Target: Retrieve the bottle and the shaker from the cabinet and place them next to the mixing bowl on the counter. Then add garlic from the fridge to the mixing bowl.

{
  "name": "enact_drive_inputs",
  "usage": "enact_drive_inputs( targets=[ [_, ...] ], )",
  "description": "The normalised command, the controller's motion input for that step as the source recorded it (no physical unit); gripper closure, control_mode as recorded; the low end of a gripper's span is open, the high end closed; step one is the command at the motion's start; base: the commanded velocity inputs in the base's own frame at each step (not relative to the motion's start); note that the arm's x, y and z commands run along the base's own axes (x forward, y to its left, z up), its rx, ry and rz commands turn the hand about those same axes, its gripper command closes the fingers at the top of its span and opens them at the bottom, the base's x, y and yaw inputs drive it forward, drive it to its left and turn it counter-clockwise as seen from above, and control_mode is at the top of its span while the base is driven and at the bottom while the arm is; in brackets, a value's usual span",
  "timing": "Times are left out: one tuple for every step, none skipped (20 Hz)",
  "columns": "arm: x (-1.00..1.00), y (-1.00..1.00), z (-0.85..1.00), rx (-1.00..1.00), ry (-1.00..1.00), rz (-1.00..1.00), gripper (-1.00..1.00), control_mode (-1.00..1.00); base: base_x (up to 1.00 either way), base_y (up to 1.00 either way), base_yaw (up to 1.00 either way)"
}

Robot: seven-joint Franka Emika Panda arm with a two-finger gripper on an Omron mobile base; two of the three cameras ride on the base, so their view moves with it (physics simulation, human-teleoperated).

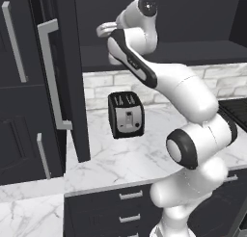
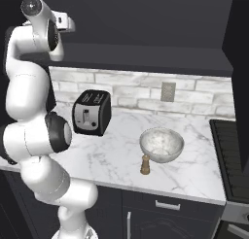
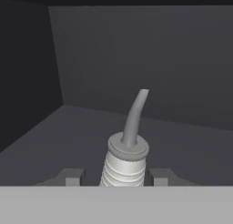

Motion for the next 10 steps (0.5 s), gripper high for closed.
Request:
enact_drive_inputs(
  targets=[
    [-1.00,-0.67,0.00,0.00,-0.17,0.00,1.00,-1.00,0.00,0.00,0.00],
    [-1.00,-0.76,0.00,0.00,-0.20,0.00,1.00,-1.00,0.00,0.00,0.00],
    [-1.00,-0.84,0.00,0.00,-0.21,0.00,1.00,-1.00,0.00,0.00,0.00],
    [-1.00,-0.86,0.00,0.00,-0.19,0.00,1.00,-1.00,0.00,0.00,0.00],
    [-1.00,-0.89,0.00,0.01,-0.19,0.00,1.00,-1.00,0.00,0.00,0.00],
    [-1.00,-0.87,0.00,0.01,-0.17,0.00,1.00,-1.00,0.00,0.00,0.00],
    [-1.00,-0.83,0.02,0.01,-0.13,0.00,1.00,-1.00,0.00,0.00,0.00],
    [-1.00,-0.78,0.04,0.00,-0.11,0.00,1.00,-1.00,0.00,0.00,0.00],
    [-1.00,-0.74,0.06,0.00,-0.10,0.02,1.00,-1.00,0.00,0.00,0.00],
    [-1.00,-0.72,0.08,0.00,-0.11,0.04,1.00,-1.00,0.00,0.00,0.00]
  ],
)
